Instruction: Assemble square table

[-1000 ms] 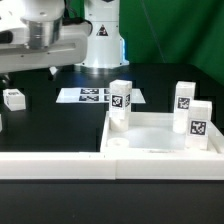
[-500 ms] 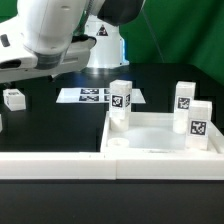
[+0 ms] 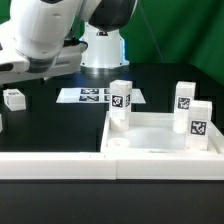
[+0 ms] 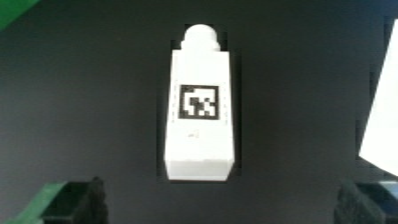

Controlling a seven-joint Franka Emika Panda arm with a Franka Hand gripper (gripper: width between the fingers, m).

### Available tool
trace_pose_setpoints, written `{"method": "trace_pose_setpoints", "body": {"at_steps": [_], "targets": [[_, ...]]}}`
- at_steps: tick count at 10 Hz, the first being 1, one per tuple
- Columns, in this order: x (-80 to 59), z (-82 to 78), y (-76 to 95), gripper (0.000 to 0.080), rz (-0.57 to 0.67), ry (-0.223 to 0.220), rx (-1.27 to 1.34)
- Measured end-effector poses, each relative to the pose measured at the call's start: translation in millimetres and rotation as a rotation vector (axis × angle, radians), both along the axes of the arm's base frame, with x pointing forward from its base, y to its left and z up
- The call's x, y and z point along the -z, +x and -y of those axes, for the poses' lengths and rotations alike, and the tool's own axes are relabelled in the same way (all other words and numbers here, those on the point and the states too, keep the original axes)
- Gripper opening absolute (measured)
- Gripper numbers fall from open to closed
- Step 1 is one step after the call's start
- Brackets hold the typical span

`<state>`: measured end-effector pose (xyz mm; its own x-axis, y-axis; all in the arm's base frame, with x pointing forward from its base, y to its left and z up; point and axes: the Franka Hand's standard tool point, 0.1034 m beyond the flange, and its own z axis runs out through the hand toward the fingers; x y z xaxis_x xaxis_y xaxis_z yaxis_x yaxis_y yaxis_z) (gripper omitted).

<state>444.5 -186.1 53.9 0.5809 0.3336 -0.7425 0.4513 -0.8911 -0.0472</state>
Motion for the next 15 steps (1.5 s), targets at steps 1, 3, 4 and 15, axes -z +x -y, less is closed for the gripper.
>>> {"method": "trace_pose_setpoints", "body": {"at_steps": [1,3,4,15], "targets": [[0.0,0.3,-0.1,0.0649,0.0,0.0,0.001],[0.6,1.3,-1.0,0.0649,-0.003,-0.001,0.001],[5.5,6.0,-6.5,0.0649,-0.025,-0.013,-0.005],[42.5,21.7,-38.9,0.0283,-0.056,-0.028,0.0]]}}
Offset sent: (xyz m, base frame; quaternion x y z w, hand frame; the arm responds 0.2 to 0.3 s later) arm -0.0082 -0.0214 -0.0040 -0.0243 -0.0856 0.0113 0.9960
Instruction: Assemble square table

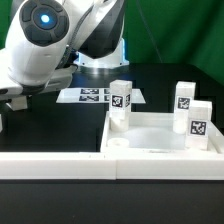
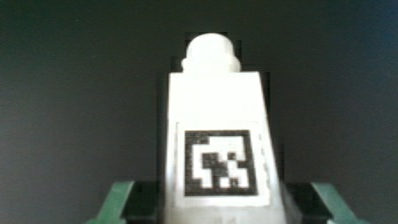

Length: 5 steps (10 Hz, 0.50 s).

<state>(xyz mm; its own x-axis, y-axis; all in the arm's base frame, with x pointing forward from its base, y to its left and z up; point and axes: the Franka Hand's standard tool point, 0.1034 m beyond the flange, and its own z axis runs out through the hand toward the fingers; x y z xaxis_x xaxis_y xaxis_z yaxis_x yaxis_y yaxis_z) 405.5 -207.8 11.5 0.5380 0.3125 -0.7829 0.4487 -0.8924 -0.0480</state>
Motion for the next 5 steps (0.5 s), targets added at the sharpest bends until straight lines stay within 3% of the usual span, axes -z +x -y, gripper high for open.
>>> {"method": "trace_pose_setpoints", "body": {"at_steps": [5], "targets": [[-0.1,-0.1,0.2,0.0288,0.0,0.0,0.0]]}}
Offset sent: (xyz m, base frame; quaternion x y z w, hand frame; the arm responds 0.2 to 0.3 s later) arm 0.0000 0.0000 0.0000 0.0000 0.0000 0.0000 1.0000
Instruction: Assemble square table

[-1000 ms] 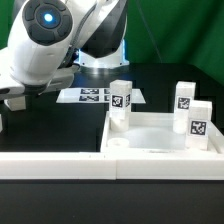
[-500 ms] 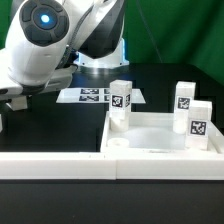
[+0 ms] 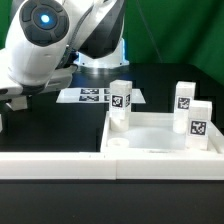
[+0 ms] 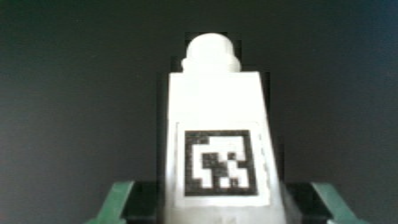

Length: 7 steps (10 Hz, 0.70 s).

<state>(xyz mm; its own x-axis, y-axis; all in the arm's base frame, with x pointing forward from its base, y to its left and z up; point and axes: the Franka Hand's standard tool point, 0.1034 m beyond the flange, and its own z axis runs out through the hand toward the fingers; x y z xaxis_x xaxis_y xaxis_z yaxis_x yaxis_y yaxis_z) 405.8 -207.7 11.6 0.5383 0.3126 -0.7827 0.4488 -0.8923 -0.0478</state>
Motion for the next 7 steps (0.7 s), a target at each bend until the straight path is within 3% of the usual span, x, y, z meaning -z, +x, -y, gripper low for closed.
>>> {"method": "trace_pose_setpoints", "body": {"at_steps": [1,4,5,6,7], "targets": [[-5.5,-3.2,2.3,0.0288,-0.009,0.0,0.004],[-73.9,-38.9,46.1,0.0288,0.026,0.019,-0.001],[-78.2,-31.8,38.5,0.0288,0.033,0.024,0.018],[-69.1,-21.9,35.0,0.0288,0.085,0.054,0.023],[-72.6,-21.3,38.6,0.0288,0.15,0.076,0.026]]}}
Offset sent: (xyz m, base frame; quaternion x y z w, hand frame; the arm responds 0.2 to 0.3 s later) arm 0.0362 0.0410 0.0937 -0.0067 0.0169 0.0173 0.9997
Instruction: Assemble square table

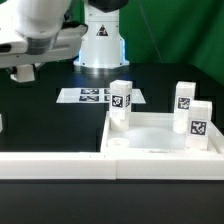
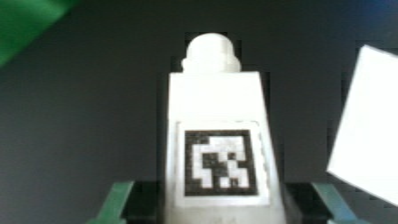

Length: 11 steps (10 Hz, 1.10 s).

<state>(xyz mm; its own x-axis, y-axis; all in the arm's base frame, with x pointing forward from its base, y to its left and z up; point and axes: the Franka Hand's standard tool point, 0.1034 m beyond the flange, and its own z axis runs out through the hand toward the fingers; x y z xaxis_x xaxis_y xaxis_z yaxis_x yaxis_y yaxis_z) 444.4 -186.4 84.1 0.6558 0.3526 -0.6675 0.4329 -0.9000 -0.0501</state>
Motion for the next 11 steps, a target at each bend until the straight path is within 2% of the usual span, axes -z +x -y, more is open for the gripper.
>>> {"method": "trace_pose_setpoints", "body": {"at_steps": [2,3,4,5,6,8,11], "targets": [[-4.7,-0.5,3.7,0.0289,0.086,0.027,0.003],[-11.8,-13.7,14.7,0.0289,0.128,0.047,0.025],[-26.4,-34.7,31.3,0.029,0.193,0.085,0.045],[-55.1,-56.4,58.7,0.029,0.266,0.095,0.068],[-76.2,-58.8,84.6,0.029,0.341,0.1,0.042],[-71.8,-52.4,85.9,0.029,0.461,0.136,0.035],[-73.6,-48.4,92.8,0.029,0.622,0.171,0.035]]}}
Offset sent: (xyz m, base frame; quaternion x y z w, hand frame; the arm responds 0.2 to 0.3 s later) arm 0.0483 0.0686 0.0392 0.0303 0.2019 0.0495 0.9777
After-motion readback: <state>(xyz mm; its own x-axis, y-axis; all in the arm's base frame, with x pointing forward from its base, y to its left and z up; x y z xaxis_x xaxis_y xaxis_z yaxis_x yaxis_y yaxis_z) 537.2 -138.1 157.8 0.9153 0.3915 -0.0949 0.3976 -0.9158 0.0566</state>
